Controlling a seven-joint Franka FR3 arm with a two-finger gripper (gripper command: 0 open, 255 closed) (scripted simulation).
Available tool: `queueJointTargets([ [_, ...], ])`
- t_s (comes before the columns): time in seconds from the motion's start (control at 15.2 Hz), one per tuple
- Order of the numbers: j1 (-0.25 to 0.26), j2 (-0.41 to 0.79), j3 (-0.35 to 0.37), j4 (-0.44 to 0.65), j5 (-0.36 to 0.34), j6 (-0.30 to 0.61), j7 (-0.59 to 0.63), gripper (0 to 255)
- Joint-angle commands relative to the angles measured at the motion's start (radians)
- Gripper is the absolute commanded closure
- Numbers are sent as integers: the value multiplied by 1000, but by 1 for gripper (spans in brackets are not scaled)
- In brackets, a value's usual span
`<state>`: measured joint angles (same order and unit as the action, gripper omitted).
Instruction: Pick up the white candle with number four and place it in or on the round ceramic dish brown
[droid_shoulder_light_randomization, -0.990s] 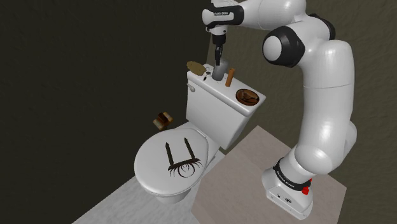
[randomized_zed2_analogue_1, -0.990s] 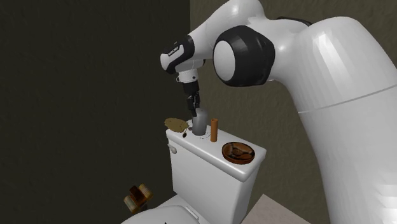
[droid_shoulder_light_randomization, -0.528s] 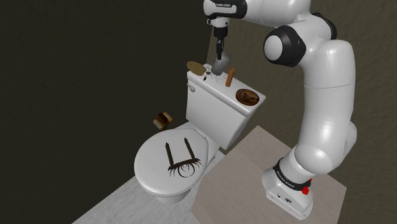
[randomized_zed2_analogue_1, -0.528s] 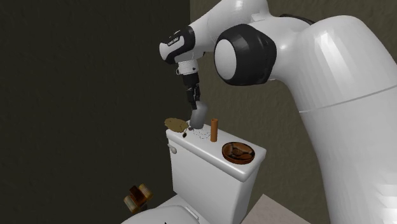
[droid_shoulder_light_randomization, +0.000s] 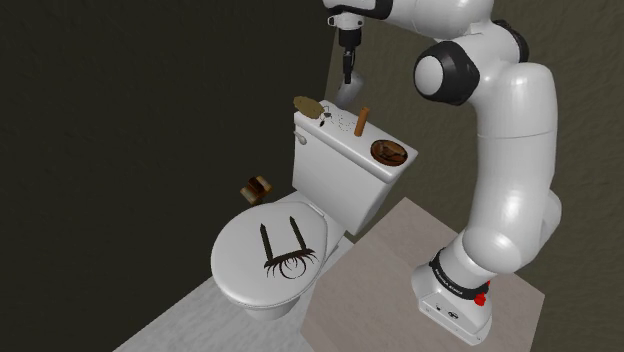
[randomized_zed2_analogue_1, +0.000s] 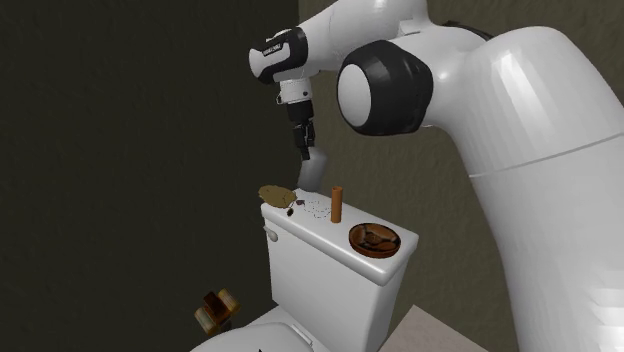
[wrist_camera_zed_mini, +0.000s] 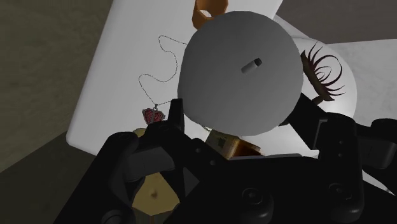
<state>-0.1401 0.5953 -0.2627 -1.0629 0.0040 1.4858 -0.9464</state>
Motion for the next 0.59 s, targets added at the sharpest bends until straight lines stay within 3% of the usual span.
queueJointTargets([
  [0.0, 8, -53, -5, -64, -10, 12, -2, 255],
  [0.2, 33, -214, -18, -292, -44, 82, -2, 255],
  [0.53, 54, -440, -32, -571, -103, 142, 3, 255],
])
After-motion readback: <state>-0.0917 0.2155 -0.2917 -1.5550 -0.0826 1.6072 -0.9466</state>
